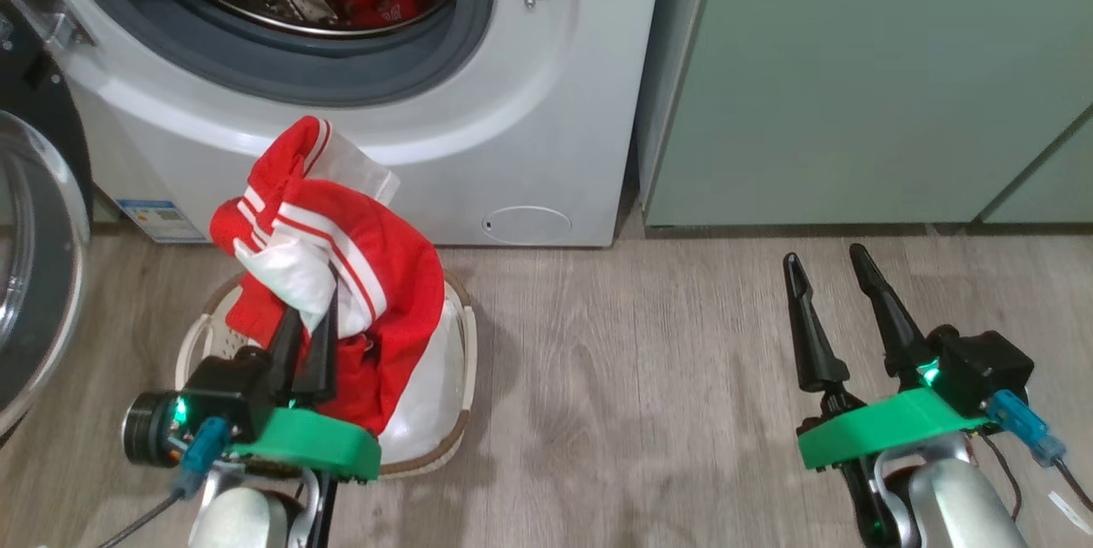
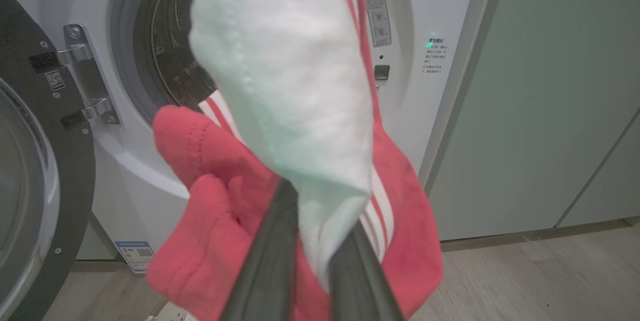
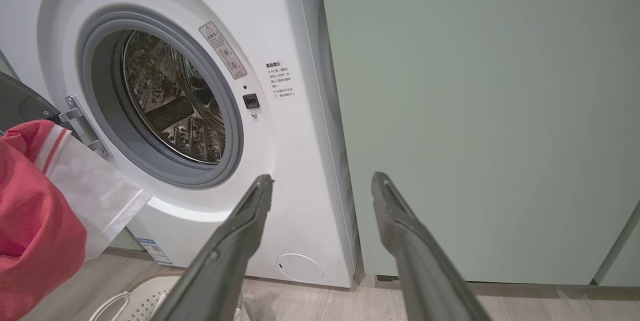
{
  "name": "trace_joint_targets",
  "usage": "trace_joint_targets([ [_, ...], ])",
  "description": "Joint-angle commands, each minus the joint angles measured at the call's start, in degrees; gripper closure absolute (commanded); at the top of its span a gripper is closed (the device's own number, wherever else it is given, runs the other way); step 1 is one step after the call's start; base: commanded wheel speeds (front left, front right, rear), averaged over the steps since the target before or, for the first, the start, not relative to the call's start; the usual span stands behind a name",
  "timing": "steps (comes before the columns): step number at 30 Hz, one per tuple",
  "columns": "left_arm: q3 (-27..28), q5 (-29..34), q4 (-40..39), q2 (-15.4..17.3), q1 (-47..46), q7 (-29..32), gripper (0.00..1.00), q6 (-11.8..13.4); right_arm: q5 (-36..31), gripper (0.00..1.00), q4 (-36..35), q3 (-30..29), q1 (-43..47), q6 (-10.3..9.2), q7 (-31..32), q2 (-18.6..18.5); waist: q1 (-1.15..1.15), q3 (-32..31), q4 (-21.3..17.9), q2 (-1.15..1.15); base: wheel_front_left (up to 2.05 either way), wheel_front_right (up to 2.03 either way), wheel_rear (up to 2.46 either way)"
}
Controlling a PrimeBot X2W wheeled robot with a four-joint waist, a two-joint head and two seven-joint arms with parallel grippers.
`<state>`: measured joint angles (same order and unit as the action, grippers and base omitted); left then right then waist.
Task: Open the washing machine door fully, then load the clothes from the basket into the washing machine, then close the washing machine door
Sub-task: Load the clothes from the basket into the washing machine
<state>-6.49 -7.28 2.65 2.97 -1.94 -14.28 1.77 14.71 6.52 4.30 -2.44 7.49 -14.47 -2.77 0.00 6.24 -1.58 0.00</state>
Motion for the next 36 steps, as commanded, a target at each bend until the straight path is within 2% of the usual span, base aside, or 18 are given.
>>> trace_joint_targets([
  [1,1.82,-0.25,-2.57,-0.08,-1.55,-0.72,1.0,0.24,0.21,0.0,-1.99,1.58,-0.81,0.0,-0.53,-0.1,0.0,0.56,-0.24,0.0,0.0,0.0,0.0],
  [8,5.12,0.96,-2.54,0.26,-7.29,-0.72,1.0,-1.1,-0.59,0.0,-3.63,1.2,-2.03,0.0,-0.53,-0.1,0.0,7.23,-0.92,0.0,0.0,0.0,0.0],
  [15,9.51,1.51,-0.63,3.24,-18.83,-0.72,1.0,-3.21,-1.0,0.0,-5.96,1.23,-5.51,0.0,-0.53,-0.1,0.0,18.37,-2.72,0.0,0.0,0.0,0.0],
  [17,10.21,2.85,2.21,6.07,-25.25,-0.72,1.0,-4.11,-1.13,0.0,-6.72,1.5,-7.12,0.0,-0.53,-0.1,0.0,22.98,-3.79,0.0,0.0,0.0,0.0],
  [24,10.78,3.43,10.84,12.91,-43.14,0.06,1.0,-6.21,0.39,0.0,-7.73,1.81,-9.92,0.0,-0.53,-0.1,0.0,31.2,-6.72,0.0,0.0,0.0,0.0],
  [28,8.7,4.78,14.84,16.9,-53.85,2.66,1.0,-7.52,1.51,0.0,-7.94,3.08,-11.47,0.0,-0.53,-0.1,0.0,34.65,-8.45,0.0,0.0,0.0,0.0],
  [36,3.15,4.77,23.22,22.8,-74.62,7.64,1.0,-9.03,4.9,0.0,-7.95,4.98,-14.42,0.0,-0.53,-0.1,0.0,39.58,-12.75,0.0,0.0,0.0,0.0],
])
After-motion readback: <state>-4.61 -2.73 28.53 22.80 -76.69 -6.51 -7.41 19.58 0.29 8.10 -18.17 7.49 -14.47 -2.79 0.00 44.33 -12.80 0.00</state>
